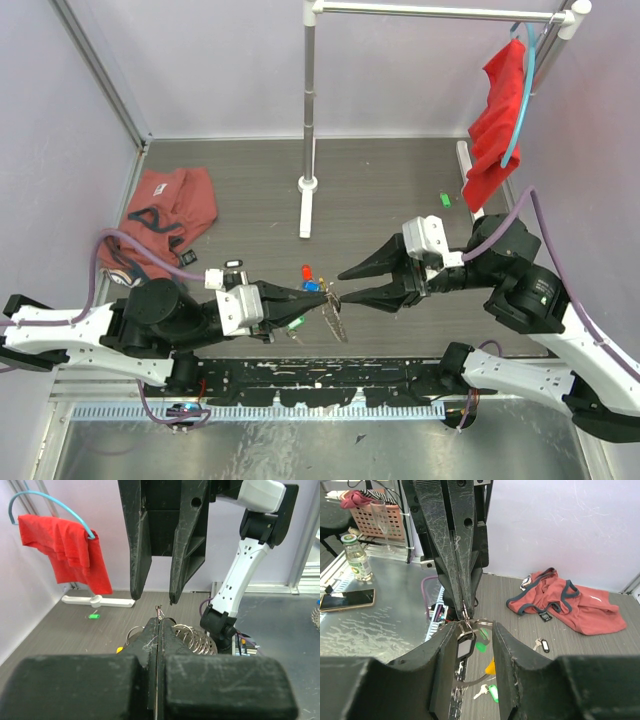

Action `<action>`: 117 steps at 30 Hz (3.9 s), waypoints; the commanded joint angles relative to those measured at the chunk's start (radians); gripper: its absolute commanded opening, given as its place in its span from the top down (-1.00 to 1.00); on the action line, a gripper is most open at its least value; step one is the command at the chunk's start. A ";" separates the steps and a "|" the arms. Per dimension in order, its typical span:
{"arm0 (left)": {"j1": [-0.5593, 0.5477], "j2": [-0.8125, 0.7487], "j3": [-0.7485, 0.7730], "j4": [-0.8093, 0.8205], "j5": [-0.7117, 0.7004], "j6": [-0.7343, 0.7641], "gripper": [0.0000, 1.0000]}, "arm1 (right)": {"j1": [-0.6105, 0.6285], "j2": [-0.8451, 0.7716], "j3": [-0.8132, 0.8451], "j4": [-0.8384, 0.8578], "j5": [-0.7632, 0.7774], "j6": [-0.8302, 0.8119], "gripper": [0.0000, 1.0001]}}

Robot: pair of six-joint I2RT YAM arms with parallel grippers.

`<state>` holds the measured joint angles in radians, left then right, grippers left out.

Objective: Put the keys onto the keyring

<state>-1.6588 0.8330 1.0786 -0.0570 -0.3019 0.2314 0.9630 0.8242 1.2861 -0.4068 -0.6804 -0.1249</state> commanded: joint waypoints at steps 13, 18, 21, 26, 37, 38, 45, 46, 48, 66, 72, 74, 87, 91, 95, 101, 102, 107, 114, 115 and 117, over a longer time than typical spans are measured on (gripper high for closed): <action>-0.004 -0.026 -0.041 0.187 0.056 -0.038 1.00 | 0.003 0.002 -0.011 0.153 -0.079 0.068 0.25; -0.004 -0.025 -0.045 0.209 0.058 -0.039 1.00 | 0.003 0.006 -0.022 0.158 -0.092 0.073 0.27; -0.003 -0.018 -0.041 0.210 0.062 -0.040 1.00 | 0.003 0.005 -0.024 0.161 -0.092 0.075 0.28; -0.003 -0.006 -0.040 0.213 0.069 -0.042 1.00 | 0.003 0.007 -0.026 0.167 -0.102 0.077 0.31; -0.003 -0.001 -0.040 0.220 0.065 -0.041 1.00 | 0.002 0.010 -0.034 0.156 -0.100 0.076 0.56; -0.003 -0.001 -0.041 0.222 0.064 -0.041 1.00 | 0.003 0.010 -0.036 0.154 -0.099 0.075 0.51; -0.003 -0.001 -0.042 0.224 0.060 -0.038 1.00 | 0.003 0.008 -0.036 0.154 -0.099 0.075 0.59; -0.003 0.000 -0.040 0.224 0.060 -0.037 1.00 | 0.003 0.008 -0.036 0.154 -0.099 0.075 0.66; -0.003 0.001 -0.040 0.224 0.060 -0.037 1.00 | 0.003 0.008 -0.036 0.154 -0.100 0.076 0.82; 0.008 -0.012 0.059 -0.133 -0.134 -0.106 -0.50 | 0.003 0.091 0.134 -0.252 0.181 -0.055 0.98; 0.096 -0.065 0.053 -0.233 -0.090 -0.130 -0.22 | 0.003 0.195 0.225 -0.479 0.270 -0.134 0.98; 0.139 -0.068 0.057 -0.264 -0.026 -0.133 -0.14 | 0.004 0.236 0.262 -0.549 0.288 -0.156 0.98; 0.522 -0.027 -0.023 -0.178 0.501 -0.278 0.06 | 0.081 0.302 0.342 -0.634 0.342 -0.152 0.98; 0.610 0.003 -0.033 -0.110 0.685 -0.321 0.06 | 0.089 0.292 0.332 -0.620 0.343 -0.144 0.98; 0.615 0.037 -0.008 -0.095 0.799 -0.318 0.09 | 0.091 0.289 0.319 -0.604 0.335 -0.146 0.98; 0.614 0.062 0.013 -0.115 0.908 -0.309 0.15 | 0.091 0.279 0.311 -0.587 0.340 -0.155 0.98; 0.615 0.064 0.015 -0.126 0.915 -0.305 0.16 | 0.092 0.276 0.309 -0.581 0.339 -0.156 0.98; 0.614 0.081 0.024 -0.154 0.900 -0.287 0.22 | 0.091 0.264 0.298 -0.559 0.305 -0.162 0.98; 0.615 0.107 0.043 -0.164 0.876 -0.275 0.14 | 0.092 0.260 0.287 -0.545 0.262 -0.170 0.98; 0.615 0.109 0.045 -0.164 0.878 -0.276 0.14 | 0.093 0.259 0.286 -0.543 0.262 -0.170 0.98; 0.615 0.117 0.049 -0.164 0.880 -0.276 0.13 | 0.094 0.259 0.287 -0.540 0.254 -0.170 0.98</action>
<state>-1.0477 0.9417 1.0847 -0.2161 0.5674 -0.0528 1.0481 1.1053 1.5658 -1.0195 -0.3897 -0.2863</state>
